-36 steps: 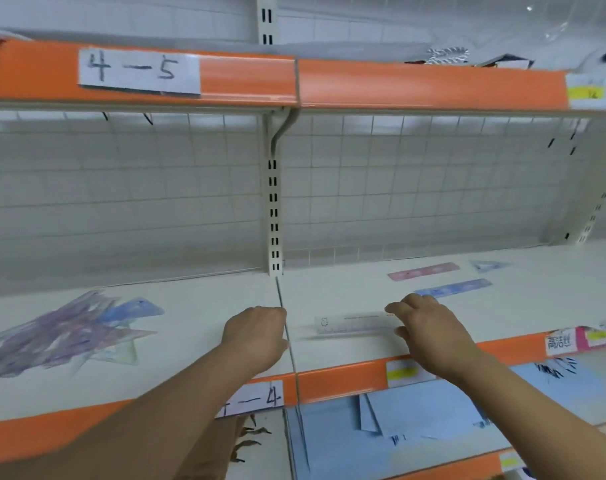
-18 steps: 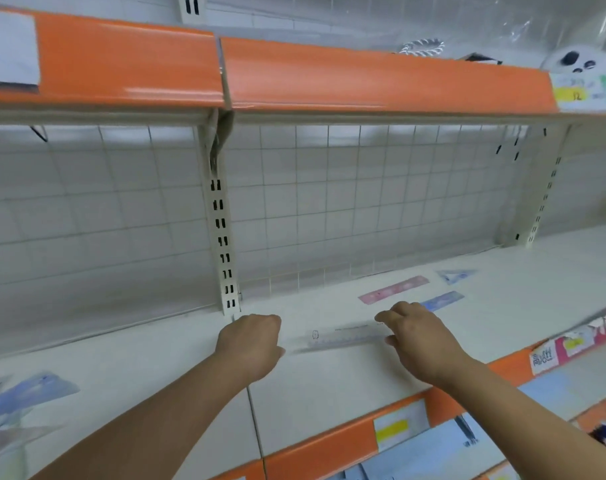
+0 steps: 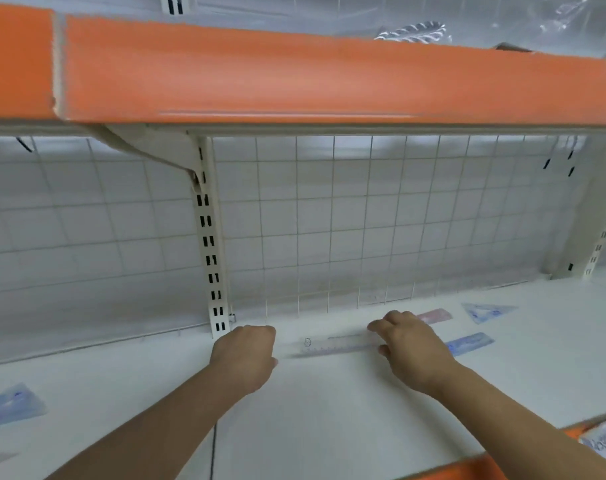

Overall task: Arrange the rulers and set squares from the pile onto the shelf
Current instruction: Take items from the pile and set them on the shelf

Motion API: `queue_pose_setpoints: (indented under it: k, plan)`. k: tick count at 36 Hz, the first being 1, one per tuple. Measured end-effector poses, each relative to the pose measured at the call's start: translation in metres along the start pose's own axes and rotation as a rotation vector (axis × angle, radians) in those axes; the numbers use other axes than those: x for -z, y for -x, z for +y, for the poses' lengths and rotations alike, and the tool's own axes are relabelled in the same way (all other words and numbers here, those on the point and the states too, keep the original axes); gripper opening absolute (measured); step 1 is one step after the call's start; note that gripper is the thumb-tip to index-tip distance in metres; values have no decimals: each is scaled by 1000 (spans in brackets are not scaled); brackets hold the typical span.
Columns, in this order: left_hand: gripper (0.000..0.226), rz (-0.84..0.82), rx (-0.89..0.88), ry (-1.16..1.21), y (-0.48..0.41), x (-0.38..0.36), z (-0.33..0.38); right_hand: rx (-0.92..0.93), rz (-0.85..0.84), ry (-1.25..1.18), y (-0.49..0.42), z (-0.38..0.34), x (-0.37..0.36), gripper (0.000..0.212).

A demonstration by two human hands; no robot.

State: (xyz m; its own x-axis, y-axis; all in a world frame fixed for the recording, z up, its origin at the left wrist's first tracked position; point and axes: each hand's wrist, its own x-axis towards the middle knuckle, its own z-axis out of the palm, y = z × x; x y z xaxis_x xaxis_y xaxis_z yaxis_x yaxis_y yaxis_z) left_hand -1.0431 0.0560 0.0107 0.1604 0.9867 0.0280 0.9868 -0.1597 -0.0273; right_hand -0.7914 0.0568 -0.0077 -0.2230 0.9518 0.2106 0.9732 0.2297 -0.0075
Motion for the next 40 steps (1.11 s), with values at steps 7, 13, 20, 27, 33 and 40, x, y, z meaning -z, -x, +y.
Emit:
queue_pose_setpoints:
  k: [7,13,20,27,33,40]
  plan:
    - [21,16,131,5,-1,0,10,125,-74,-69,-36,2,-11,37]
    - [23,16,197,-22,8,-1,8,189,-132,-124,-60,-14,-27,40]
    - [25,0,250,-26,13,-4,2,223,-188,-129,-71,-22,-36,40]
    - [25,1,266,-30,16,-4,-1,227,-218,-172,-75,-25,-42,39]
    - [26,8,276,-16,19,-5,-5,222,-241,-186,-77,-26,-44,43]
    - [27,-1,287,-13,23,-9,-10,259,-221,-185,-77,-28,-48,43]
